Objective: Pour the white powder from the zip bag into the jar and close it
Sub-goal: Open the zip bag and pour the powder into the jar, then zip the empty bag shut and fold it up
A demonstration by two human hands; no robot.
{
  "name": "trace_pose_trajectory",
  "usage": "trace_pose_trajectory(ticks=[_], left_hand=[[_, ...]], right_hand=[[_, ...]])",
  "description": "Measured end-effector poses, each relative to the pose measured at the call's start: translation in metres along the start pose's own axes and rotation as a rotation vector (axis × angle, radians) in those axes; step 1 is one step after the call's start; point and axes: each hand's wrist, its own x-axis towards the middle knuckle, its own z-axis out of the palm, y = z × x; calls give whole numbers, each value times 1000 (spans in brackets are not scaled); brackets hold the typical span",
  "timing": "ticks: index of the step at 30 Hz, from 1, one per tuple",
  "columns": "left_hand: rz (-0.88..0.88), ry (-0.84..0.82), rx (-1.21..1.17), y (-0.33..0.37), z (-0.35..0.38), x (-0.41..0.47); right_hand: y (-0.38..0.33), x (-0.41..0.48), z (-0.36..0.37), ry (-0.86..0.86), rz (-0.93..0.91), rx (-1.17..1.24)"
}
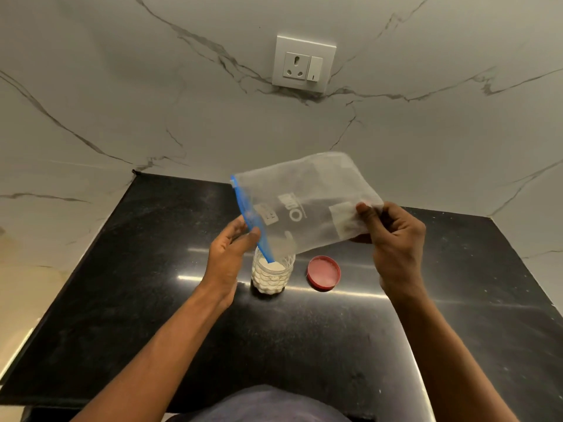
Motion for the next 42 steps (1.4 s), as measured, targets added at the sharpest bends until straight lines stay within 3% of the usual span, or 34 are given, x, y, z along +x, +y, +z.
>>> trace_pose_trajectory(ticks=[3,9,13,15,20,22,25,27,32,36,40,42], left_hand=[[-19,-76,16,10,4,2],[-68,-2,23,19,12,8],[0,-9,151,36,23,9],[66,-54,216,52,29,10],[104,-219,339,88,40,17],[64,-312,383,97,44,19],[27,-453,479,104,48,20],[39,-496,560,104,49,21],[8,-507,648,103,43,21],[198,-503,862,104,52,19],[306,-603,804,105,79,14],[347,-567,757,101,91,11]], right_hand=[[10,-2,-5,13,114,91],[38,-17,-15,57,384,166],[48,-26,-14,105,501,-25],[41,-25,-14,147,356,-196],[-2,-7,-1,228,-233,-525],[-19,5,9,184,-317,-589],[-35,20,23,-76,-65,-334],[-38,21,28,-142,16,-212],[-37,10,26,-116,164,-37],[-34,3,25,-91,221,9],[-36,-4,31,-88,242,173],[-36,-5,31,-60,278,235]])
